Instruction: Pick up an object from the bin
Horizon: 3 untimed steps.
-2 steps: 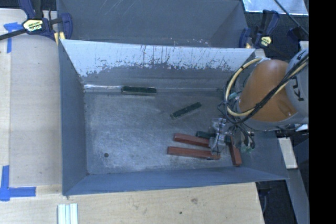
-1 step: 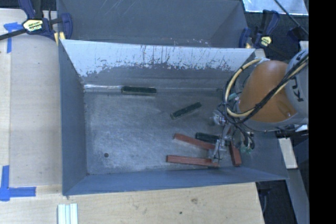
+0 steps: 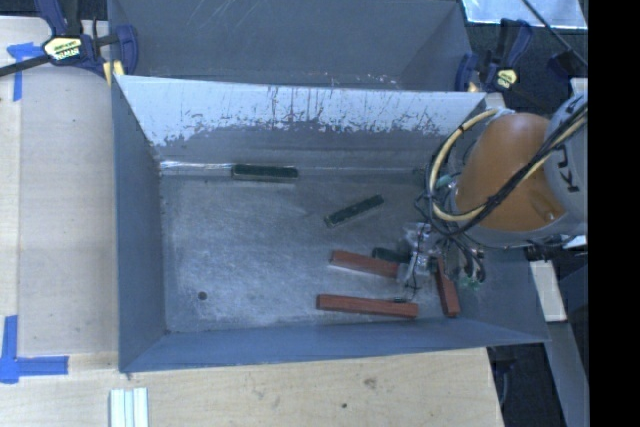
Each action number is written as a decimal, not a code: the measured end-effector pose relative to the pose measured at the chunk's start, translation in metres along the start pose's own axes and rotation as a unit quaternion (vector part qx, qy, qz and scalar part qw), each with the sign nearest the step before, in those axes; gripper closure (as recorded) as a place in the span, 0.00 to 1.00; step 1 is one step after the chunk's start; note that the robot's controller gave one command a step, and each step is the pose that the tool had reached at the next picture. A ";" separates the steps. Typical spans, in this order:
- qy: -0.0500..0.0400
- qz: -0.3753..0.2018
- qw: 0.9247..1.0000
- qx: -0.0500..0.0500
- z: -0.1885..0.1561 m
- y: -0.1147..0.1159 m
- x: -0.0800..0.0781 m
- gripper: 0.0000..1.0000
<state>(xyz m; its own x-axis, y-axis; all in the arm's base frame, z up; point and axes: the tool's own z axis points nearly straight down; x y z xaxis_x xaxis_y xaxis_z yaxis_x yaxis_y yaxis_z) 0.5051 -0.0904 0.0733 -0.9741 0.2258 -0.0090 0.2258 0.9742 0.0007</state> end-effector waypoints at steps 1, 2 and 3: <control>0.000 0.000 1.000 0.000 0.000 0.000 0.000 1.00; 0.002 -0.020 1.000 0.000 -0.135 -0.017 -0.005 1.00; 0.003 -0.020 1.000 0.000 -0.134 -0.017 -0.005 1.00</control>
Offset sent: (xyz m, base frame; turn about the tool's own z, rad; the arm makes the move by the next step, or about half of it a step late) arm -0.0009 -0.0169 0.1341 -0.0405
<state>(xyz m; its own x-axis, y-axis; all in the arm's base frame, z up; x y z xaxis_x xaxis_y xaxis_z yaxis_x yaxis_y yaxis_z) 0.5051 -0.1079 0.2078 -0.9824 0.1867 -0.0036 0.1867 0.9824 -0.0003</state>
